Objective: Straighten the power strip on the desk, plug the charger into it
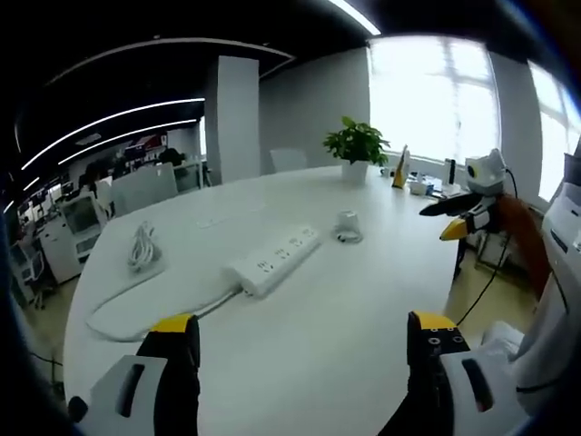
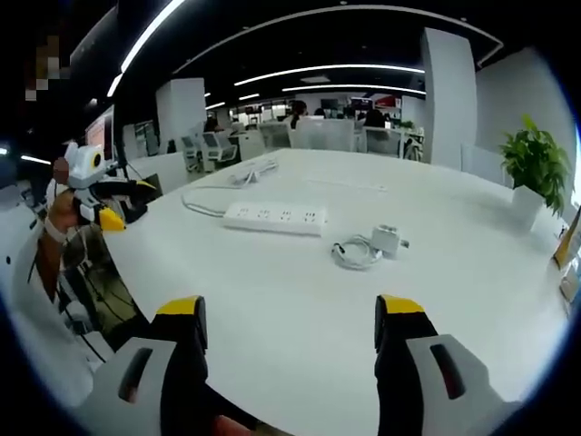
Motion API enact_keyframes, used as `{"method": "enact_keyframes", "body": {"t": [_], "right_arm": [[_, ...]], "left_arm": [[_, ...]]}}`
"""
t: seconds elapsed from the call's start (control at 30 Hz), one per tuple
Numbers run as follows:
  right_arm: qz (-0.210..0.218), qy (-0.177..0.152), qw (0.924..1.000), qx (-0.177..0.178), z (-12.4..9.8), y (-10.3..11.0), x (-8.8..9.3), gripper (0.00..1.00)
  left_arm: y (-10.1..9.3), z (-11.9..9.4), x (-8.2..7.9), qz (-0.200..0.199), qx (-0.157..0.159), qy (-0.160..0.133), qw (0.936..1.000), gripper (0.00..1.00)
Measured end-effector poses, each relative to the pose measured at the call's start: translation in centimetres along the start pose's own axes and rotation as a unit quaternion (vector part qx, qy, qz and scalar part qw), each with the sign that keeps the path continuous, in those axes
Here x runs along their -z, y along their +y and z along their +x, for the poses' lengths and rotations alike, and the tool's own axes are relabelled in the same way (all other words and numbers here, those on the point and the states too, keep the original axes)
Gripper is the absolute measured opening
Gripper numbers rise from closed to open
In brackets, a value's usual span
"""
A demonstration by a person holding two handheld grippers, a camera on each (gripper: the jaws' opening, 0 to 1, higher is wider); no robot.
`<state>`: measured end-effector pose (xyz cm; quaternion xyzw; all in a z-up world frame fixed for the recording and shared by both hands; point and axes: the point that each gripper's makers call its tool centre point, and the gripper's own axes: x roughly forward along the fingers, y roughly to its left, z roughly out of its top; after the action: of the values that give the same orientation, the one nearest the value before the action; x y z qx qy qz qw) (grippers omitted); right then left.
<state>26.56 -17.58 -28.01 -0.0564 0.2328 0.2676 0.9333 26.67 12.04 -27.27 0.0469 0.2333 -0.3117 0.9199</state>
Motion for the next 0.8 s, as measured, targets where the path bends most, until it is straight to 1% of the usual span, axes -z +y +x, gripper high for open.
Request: {"method": "enact_keyframes", "body": {"t": [0.13,0.2,0.33,0.4,0.53,0.6,0.73,0.8], "right_arm": [[0.001,0.002,1.0,-0.001,0.1,0.1,0.2,0.74],[0.003,0.001,1.0,-0.002,0.0,0.2,0.2,0.74],[0.007,0.0,1.0,0.0,0.0,0.0,0.3,0.73],[0.008,0.003,1.0,-0.002,0.2,0.0,0.5,0.73],[0.014,0.004,0.9999,-0.004,0.6,-0.2,0.7,0.73],[0.017,0.005,0.9998,-0.005,0.9,-0.2,0.7,0.72],[0.018,0.01,0.9997,-0.013,1.3,0.0,0.8,0.71],[0.02,0.009,0.9997,-0.013,1.3,-0.1,0.8,0.71]], "left_arm": [[0.4,1.3,-0.6,0.003,0.006,0.0,1.0,0.96],[0.5,2.1,-1.1,0.032,0.013,-0.002,0.9994,0.96],[0.6,3.9,-1.5,0.054,0.023,0.017,0.9981,0.96],[1.0,5.0,-1.7,0.062,0.03,0.024,0.9974,0.95],[2.3,6.9,-2.0,0.063,0.037,0.032,0.9968,0.94],[2.6,7.6,-2.0,0.063,0.041,0.036,0.9965,0.94],[3.5,10.1,-2.3,0.058,0.055,0.041,0.996,0.94],[3.8,11.1,-2.3,0.061,0.059,0.048,0.9953,0.94]]}}
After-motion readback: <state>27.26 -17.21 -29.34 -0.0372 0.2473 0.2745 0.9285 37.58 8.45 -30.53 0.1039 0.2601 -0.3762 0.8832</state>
